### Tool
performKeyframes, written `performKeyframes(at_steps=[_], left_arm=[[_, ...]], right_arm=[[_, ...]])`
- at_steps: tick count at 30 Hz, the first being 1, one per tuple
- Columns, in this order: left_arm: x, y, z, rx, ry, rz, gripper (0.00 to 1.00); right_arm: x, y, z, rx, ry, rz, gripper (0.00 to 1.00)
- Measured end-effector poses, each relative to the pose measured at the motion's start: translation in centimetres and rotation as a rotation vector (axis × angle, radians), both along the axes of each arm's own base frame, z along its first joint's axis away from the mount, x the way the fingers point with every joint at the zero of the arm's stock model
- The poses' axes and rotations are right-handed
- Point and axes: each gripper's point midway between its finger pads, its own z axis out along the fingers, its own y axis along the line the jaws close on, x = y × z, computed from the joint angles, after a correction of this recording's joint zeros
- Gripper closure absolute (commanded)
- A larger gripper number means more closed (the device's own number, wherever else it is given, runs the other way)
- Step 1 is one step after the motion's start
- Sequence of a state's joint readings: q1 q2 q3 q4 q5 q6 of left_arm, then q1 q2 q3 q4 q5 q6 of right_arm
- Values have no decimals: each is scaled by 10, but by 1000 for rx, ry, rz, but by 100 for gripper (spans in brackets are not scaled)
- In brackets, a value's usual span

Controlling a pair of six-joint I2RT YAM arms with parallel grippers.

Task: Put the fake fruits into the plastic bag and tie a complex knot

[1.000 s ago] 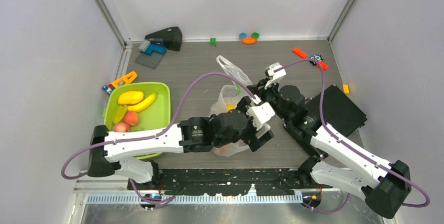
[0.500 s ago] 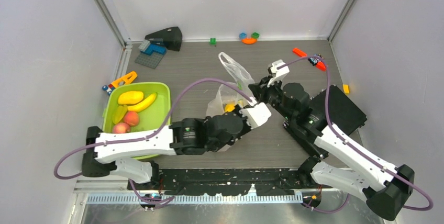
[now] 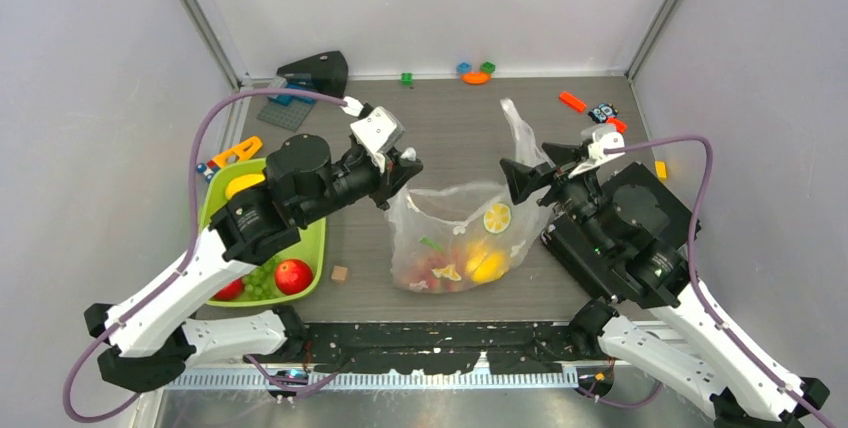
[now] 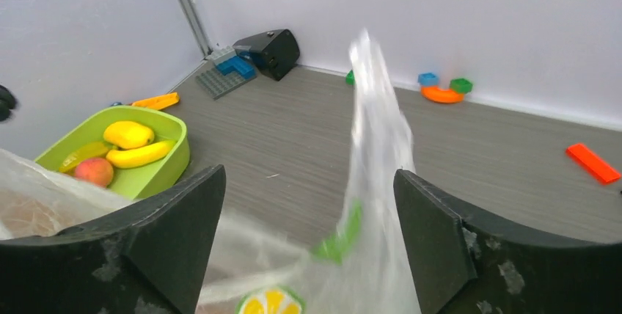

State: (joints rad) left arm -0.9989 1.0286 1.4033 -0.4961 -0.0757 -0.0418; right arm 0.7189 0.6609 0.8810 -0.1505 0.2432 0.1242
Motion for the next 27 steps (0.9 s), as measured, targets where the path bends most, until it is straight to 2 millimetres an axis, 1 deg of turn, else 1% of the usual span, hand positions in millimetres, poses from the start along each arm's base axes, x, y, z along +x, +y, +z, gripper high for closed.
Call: performKeyframes(at_steps=[1,3,5,7,9,11,14,17,18,21,25,26,27], left_arm=[[1,-1,-5,3,13,-14,100],[2,-4,-27,21,57,-53,100],[2,-6,-46,38,101,-81,100],[1,-8,-58,46,133,-105,100],[1,-9,-62,33,155,-125,100],[0,-9,-63,18,160,-138,100],[-4,-8,-58,-8,161,-153,100],[-9,-5,-49,-32,146,-167,100],[-11,-4,-46,-40,141,-173,100],[-17,-3,-39,-63,130,-196,100],[-26,-4,-34,-81,136,-246,100],[-29,-5,-34,-79,137,-267,100],[-32,-6,-35,-76,136,-290,100]], right_arm=[[-2,-2,1,-3,-13,-2,3],[-6,-4,2,-8,-36,9,4],[-10,0,3,-19,-55,45,4],[-15,10,4,-31,-71,110,4],[-23,28,6,-41,-92,218,4],[-31,51,7,-43,-108,343,4],[-41,84,1,-41,-104,525,4],[-47,112,-6,-31,-77,671,4],[-48,118,-10,-29,-65,703,4],[-54,127,-10,-18,-60,770,4],[-67,131,7,12,-103,843,2],[-70,131,14,21,-117,857,8],[-73,131,22,30,-130,865,10]])
